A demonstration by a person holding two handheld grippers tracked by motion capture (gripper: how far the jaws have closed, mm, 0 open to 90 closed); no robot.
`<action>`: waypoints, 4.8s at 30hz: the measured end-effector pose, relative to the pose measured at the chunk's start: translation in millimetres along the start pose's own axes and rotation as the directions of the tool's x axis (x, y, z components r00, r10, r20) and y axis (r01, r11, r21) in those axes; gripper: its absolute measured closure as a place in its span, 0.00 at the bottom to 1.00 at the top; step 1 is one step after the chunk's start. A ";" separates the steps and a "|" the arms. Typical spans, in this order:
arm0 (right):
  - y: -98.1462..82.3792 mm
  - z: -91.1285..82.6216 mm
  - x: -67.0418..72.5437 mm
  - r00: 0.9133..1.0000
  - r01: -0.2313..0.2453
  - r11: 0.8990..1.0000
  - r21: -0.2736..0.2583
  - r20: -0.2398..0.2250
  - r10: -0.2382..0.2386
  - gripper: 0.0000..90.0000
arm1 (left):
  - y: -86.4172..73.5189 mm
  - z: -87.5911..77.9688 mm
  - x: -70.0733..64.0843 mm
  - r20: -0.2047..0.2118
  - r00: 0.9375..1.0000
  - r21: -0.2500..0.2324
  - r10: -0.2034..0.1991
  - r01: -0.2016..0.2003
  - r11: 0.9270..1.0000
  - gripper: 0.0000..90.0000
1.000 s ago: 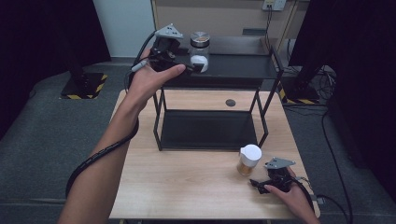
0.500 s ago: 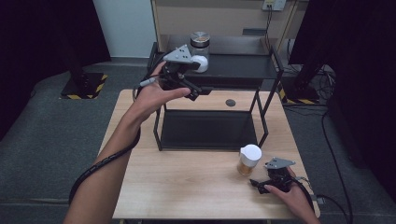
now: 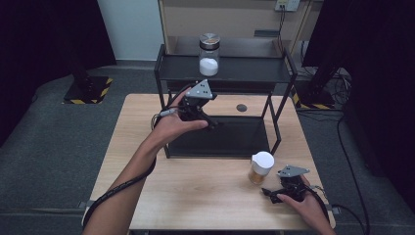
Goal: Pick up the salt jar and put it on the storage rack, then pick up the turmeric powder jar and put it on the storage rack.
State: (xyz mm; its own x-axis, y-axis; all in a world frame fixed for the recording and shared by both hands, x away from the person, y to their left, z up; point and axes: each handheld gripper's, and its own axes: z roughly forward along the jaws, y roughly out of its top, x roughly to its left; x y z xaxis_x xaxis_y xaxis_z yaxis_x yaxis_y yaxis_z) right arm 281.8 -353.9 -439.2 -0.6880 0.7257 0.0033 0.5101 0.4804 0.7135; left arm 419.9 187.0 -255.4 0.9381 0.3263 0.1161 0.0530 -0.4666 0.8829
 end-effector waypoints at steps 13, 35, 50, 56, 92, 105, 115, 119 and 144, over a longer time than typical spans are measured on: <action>0.1 -0.2 0.4 1.000 -0.001 1.000 0.001 0.001 0.001 0.02 | -58.4 26.7 -18.9 0.044 0.996 0.053 -0.072 0.070 0.996 0.02; -0.1 -0.2 0.9 1.000 -0.002 1.000 0.000 0.003 0.002 0.02 | -141.3 52.4 -59.0 0.065 0.985 0.159 -0.160 0.148 0.976 0.02; -0.1 -0.3 1.3 1.000 -0.003 1.000 0.001 0.005 0.003 0.02 | -171.3 43.5 -79.8 0.055 0.977 0.183 -0.206 0.193 0.964 0.02; -0.2 -0.3 1.3 1.000 -0.003 1.000 0.000 0.005 0.003 0.02 | -175.1 42.9 -86.9 0.046 0.975 0.204 -0.216 0.202 0.958 0.02; -0.6 -1.1 4.4 1.000 -0.012 1.000 0.001 0.016 0.012 0.02 | -171.5 51.9 -103.3 0.003 0.988 0.297 -0.152 0.144 0.944 0.00; -1.8 -2.0 5.2 1.000 -0.019 1.000 -0.004 0.016 0.019 0.04 | -171.5 51.9 -103.4 0.002 0.988 0.296 -0.152 0.144 0.944 0.00; -1.2 -6.6 7.8 1.000 -0.001 1.000 -0.019 0.006 0.001 0.06 | -171.5 51.9 -103.4 0.002 0.988 0.297 -0.152 0.144 0.944 0.00; -2.4 -9.9 7.5 1.000 0.000 1.000 -0.030 0.003 0.000 0.06 | -171.5 51.9 -103.4 0.002 0.988 0.296 -0.152 0.144 0.944 0.00; 8.3 -13.1 3.2 0.999 -0.026 0.990 -0.135 -0.035 0.022 0.09 | -171.5 51.7 -104.4 -0.002 0.988 0.296 -0.154 0.148 0.944 0.00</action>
State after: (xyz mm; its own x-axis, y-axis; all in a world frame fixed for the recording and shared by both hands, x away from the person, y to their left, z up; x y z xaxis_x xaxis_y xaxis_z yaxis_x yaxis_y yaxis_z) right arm 277.1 -354.1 -424.1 -0.6945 0.7182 0.0434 0.4535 0.3901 0.8013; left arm 330.6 190.5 -442.5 0.9180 0.3962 -0.0202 0.2900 -0.6355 0.7155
